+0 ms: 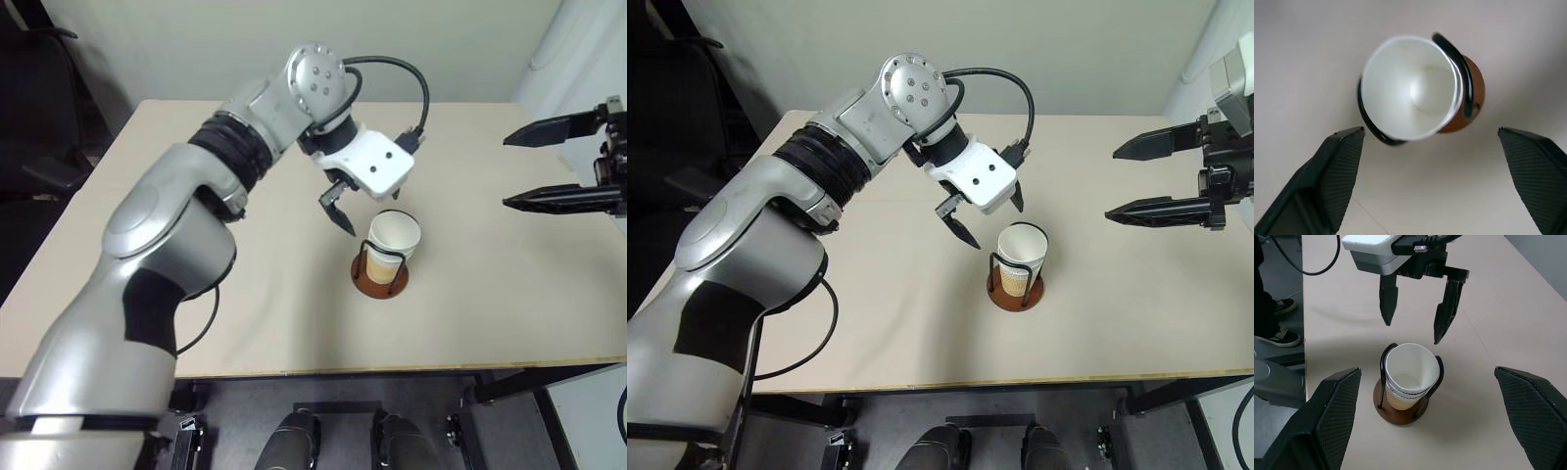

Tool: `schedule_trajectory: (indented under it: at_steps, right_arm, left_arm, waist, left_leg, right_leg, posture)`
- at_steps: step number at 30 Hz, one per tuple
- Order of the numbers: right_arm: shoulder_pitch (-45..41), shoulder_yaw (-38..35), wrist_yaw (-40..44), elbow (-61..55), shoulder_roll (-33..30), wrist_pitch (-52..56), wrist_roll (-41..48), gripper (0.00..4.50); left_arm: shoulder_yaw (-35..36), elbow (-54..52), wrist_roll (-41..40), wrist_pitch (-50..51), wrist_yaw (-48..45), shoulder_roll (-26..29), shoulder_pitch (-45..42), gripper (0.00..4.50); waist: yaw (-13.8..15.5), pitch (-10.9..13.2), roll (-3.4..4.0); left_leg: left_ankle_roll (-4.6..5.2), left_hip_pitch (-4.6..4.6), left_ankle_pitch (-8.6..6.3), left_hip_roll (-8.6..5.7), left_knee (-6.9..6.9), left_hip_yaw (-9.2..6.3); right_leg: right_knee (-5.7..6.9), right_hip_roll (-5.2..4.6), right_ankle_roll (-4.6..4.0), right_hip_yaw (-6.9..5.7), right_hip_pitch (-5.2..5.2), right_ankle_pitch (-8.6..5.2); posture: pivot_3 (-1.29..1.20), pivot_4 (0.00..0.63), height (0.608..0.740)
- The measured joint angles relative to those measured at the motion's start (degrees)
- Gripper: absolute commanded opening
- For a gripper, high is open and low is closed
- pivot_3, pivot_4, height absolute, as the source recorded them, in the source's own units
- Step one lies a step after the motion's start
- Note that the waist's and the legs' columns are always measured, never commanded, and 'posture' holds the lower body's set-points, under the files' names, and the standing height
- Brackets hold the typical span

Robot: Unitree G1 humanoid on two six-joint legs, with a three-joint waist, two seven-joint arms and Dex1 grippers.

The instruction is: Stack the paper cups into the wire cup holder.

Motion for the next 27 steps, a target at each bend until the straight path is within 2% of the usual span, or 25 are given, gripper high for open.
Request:
schedule_trajectory:
  at_steps: [3, 8, 14, 18, 23, 27]
  right_arm:
    - [0.01, 0.00, -0.05, 0.02, -0.11, -0.01, -0.02, 4.47]
    - [1.10, 0.00, -1.08, -0.13, 0.07, -0.33, -0.35, 4.47]
    - [5.09, -0.08, -3.63, -0.70, 2.34, -0.18, -0.46, 4.47]
    - [6.89, -0.18, -5.97, -0.83, 5.43, -0.18, -0.46, 4.47]
    - [8.05, -0.06, -8.54, 0.35, 8.52, -0.57, -1.01, 4.47]
    - [9.19, 0.18, -11.00, 2.70, 11.80, -1.70, -2.45, 4.47]
  left_arm:
    - [1.58, 0.83, 0.60, 0.33, 0.00, -0.48, 0.02, 4.46]
    - [9.09, 2.48, 0.82, 5.69, -0.03, -0.35, 0.86, 4.46]
    - [16.24, 1.39, -1.03, 14.56, -0.03, 6.90, 8.23, 4.46]
    - [22.69, -4.74, -4.40, 24.02, -0.03, 11.75, 14.19, 4.46]
    - [31.76, -11.09, -5.64, 34.28, 0.80, 14.41, 21.12, 4.46]
    - [39.40, -17.74, -7.81, 43.44, 5.17, 15.95, 28.26, 4.46]
  waist:
    - [-0.01, 0.00, 0.00]
    - [-0.07, -0.02, 0.03]
    - [-0.54, -0.05, 0.10]
    - [-0.67, -0.06, 0.12]
    - [-0.33, -0.07, 0.12]
    - [-0.59, -0.07, 0.12]
  left_leg:
    - [0.01, 0.02, 0.00, 0.01, -0.01, 0.01]
    - [0.01, 0.04, -0.01, 0.02, 0.00, 0.01]
    - [-0.36, 0.08, 0.23, 0.07, -0.02, 0.04]
    - [-0.35, 0.08, 0.30, 0.06, -0.02, 0.04]
    - [-0.31, 0.06, 0.34, 0.00, 0.06, 0.05]
    - [-0.35, 0.12, 0.39, 0.05, 0.09, 0.07]
  right_leg:
    - [0.01, 0.02, 0.02, -0.01, 0.00, 0.01]
    - [0.01, 0.02, 0.00, 0.03, 0.00, 0.00]
    - [0.16, 0.12, 0.05, 0.04, -0.07, 0.04]
    - [0.17, 0.13, 0.04, -0.01, -0.06, 0.03]
    - [0.12, 0.10, -0.19, -0.05, -0.02, -0.05]
    - [0.19, 0.06, -0.16, 0.02, -0.01, 0.02]
  posture:
    - [0.00, 0.150, 0.740]
    - [0.00, 0.150, 0.740]
    - [0.00, 0.150, 0.740]
    - [0.00, 0.150, 0.740]
    - [0.00, 0.150, 0.740]
    - [0.00, 0.150, 0.740]
